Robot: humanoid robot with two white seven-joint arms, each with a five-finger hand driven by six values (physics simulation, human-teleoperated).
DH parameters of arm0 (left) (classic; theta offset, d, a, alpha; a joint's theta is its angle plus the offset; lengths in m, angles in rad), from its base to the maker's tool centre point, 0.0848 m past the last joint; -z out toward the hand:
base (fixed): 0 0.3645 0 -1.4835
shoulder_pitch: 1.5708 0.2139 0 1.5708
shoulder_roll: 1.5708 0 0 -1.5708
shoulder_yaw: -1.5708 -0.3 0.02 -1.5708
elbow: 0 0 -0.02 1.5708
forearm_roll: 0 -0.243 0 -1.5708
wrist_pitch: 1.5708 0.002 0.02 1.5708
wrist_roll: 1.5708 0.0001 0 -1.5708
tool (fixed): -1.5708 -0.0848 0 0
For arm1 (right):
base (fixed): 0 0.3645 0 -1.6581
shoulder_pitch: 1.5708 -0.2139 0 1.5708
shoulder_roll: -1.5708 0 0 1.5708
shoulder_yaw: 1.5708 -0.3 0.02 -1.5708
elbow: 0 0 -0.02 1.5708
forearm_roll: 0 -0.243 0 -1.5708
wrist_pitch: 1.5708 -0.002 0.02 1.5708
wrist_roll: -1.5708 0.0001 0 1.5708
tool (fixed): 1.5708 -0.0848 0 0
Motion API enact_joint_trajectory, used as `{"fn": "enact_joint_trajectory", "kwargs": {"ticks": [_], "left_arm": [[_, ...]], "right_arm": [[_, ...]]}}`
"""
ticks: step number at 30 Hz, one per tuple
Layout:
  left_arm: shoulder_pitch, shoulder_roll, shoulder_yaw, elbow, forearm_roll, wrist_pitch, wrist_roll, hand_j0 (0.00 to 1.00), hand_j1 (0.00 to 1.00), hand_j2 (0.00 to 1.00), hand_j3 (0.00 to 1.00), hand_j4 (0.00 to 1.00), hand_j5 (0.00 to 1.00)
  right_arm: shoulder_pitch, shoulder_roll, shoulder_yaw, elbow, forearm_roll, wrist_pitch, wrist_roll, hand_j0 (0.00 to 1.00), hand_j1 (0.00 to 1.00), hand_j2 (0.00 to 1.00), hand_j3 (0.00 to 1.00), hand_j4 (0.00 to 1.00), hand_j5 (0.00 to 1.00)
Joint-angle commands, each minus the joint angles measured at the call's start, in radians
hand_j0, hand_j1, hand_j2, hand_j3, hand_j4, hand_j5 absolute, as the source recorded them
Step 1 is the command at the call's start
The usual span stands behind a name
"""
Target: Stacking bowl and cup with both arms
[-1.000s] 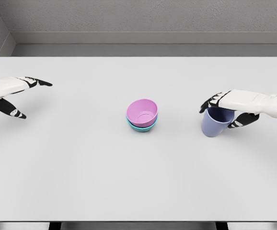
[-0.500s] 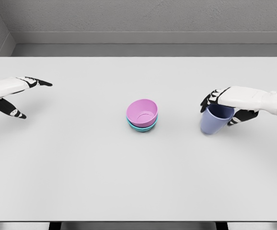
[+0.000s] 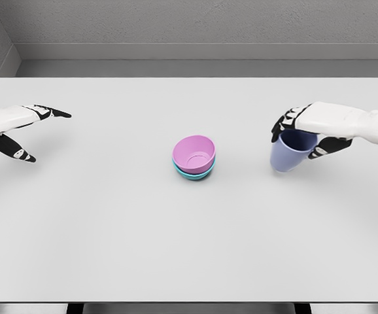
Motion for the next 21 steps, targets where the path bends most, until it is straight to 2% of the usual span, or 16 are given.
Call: {"fn": "enact_joint_trajectory", "kwargs": {"ticks": [1, 21], "left_arm": [[0.0, 0.002, 0.001, 0.0, 0.008, 0.003, 0.0, 1.0, 1.0, 1.0, 1.0, 1.0, 1.0], [0.0, 0.003, 0.001, 0.001, 0.008, 0.003, 0.0, 1.0, 1.0, 1.0, 1.0, 1.0, 1.0]], "right_arm": [[-0.003, 0.005, -0.001, -0.017, -0.006, 0.001, -0.001, 0.63, 0.63, 0.63, 0.63, 0.63, 0.63], [-0.048, 0.074, -0.001, -0.06, -0.006, -0.001, -0.001, 0.63, 0.63, 0.63, 0.63, 0.63, 0.63]]}}
